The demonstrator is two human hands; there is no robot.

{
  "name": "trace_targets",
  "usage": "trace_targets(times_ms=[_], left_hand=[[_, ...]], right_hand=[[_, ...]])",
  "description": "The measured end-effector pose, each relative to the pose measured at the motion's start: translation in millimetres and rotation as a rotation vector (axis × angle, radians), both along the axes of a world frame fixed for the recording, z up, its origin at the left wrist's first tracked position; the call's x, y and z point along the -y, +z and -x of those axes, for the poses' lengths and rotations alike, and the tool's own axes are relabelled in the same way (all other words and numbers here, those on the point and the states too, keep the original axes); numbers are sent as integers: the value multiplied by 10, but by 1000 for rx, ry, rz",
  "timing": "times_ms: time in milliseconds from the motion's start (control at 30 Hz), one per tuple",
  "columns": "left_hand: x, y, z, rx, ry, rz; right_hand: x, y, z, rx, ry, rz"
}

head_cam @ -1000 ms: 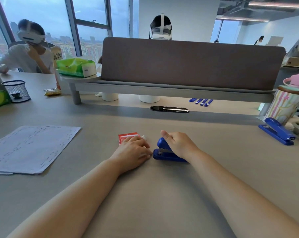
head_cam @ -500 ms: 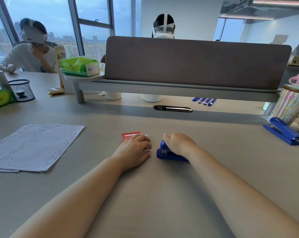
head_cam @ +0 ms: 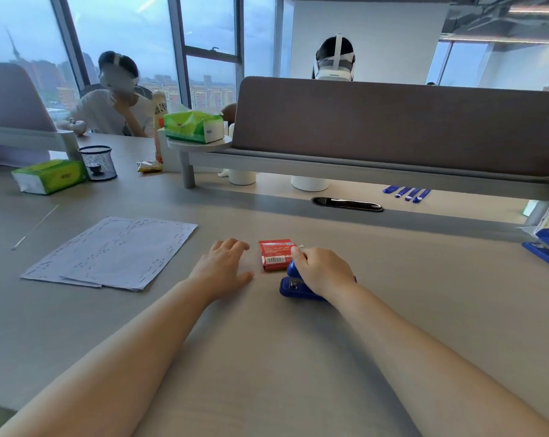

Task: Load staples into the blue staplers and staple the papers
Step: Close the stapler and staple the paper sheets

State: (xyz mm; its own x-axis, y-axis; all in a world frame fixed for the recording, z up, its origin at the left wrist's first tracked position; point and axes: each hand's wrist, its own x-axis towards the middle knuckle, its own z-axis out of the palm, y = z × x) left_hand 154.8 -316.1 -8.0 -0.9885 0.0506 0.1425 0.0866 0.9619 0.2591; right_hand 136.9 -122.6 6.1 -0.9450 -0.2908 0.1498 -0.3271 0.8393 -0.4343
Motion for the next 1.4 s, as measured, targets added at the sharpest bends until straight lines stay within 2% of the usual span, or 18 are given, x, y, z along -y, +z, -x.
trace_targets(times_ms=[167,300,467,700,833,1000,1167,1300,1400], left_hand=[[558,-6,-299,9,189,59],[1028,-35,-526,120,412,91],[1338,-98,-745,128,429,-31],[1416,-29,-830,71,339,126],[1465,-82,-856,-6,314,113],[1486,-146,-850,-331,291,-19],[1433,-71,-852,-626,246,22],[1420,-83,-940,-626,-11,70],[1438,-181,-987,-582,-122,49]], right_hand=[[523,-14,-84,-10,8,10],[860,-14,-74,0,47,-11],[1202,-26,-54,-16,62,9],[1465,-27,-23,-4,76,-23],[1526,4,-36,18,82,-29],[1474,25,-14,69,159,17],[1343,30,27,92,238,97],[1294,10,44,33,276,112],[1305,-7,36,-20,251,140]])
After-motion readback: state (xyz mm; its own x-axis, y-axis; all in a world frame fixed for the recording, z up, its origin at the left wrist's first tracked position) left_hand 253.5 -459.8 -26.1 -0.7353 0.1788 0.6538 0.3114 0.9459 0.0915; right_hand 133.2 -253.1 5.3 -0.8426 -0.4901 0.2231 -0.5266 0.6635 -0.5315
